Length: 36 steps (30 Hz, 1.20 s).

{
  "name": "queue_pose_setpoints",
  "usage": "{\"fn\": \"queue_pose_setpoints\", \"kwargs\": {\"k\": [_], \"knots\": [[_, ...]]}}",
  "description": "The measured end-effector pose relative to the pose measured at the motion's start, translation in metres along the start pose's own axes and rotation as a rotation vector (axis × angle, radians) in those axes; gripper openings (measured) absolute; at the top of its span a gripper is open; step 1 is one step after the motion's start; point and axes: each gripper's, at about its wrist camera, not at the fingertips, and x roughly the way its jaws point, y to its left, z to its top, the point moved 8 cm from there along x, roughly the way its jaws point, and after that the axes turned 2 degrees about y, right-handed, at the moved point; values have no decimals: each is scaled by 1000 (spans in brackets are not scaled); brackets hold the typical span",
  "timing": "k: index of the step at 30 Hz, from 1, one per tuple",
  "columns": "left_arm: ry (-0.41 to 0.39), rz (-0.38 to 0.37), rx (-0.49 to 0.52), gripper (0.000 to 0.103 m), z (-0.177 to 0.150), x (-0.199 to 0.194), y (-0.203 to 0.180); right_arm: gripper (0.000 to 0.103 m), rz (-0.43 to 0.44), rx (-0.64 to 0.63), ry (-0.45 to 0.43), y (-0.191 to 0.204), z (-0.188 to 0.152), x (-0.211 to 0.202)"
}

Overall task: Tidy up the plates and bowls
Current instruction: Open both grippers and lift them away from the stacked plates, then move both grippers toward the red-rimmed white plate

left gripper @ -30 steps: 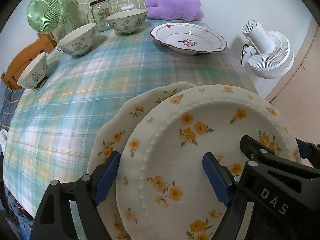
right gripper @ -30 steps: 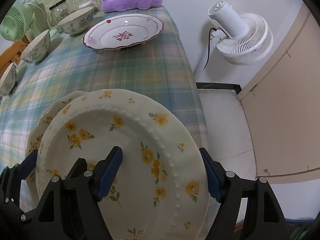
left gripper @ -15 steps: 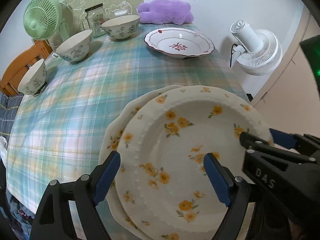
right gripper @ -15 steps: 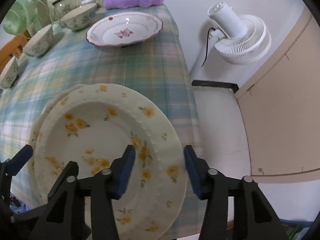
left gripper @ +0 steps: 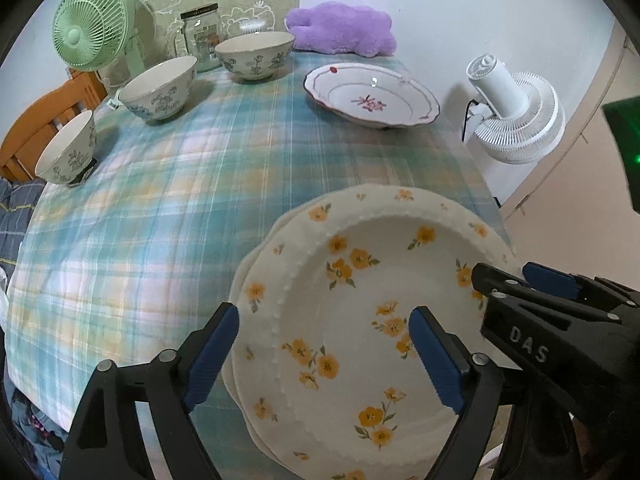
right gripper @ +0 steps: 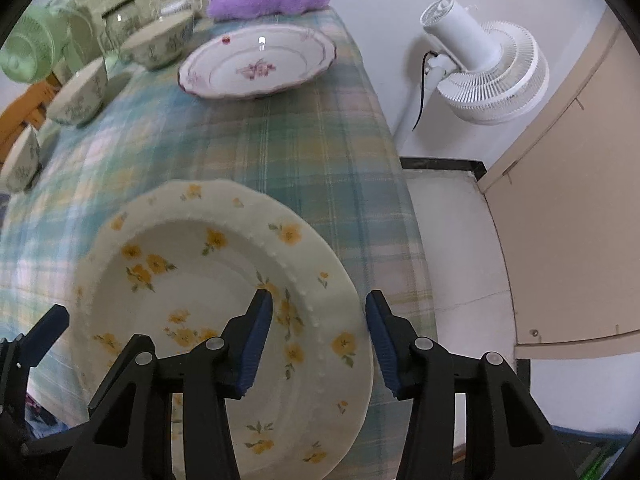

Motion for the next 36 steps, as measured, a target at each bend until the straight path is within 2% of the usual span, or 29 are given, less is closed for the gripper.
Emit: {"fn": "queue_pose_setpoints", "kwargs": {"k": [2,6,8,15,22,27,33,36], "knots": [[-6,-11,7,93,4,-4,3,55,14,-1,-22,4,2,-9],[-23,-34,24,95,12,-15,13,72,30,5,-81,14,7,-31],[-31,-43,32,96,17,-21,19,74,29,10,-100,22,8,-42],[-79,-78,74,96,42,-48,42,76,32,54,-165,48,21,-78],[-167,-97,152,96,73,-74,57,81,40,145,-255,68,42,-109],[-162,-128,135,96,94,-74,64,81,17,159,-296,73,60,-119],[-188,-96,129,96,124,-65,58,81,-6,145,-318,67,95,-116],[-193,-74,111,96,142,-53,54,81,12,124,-314,62,118,-105]]}}
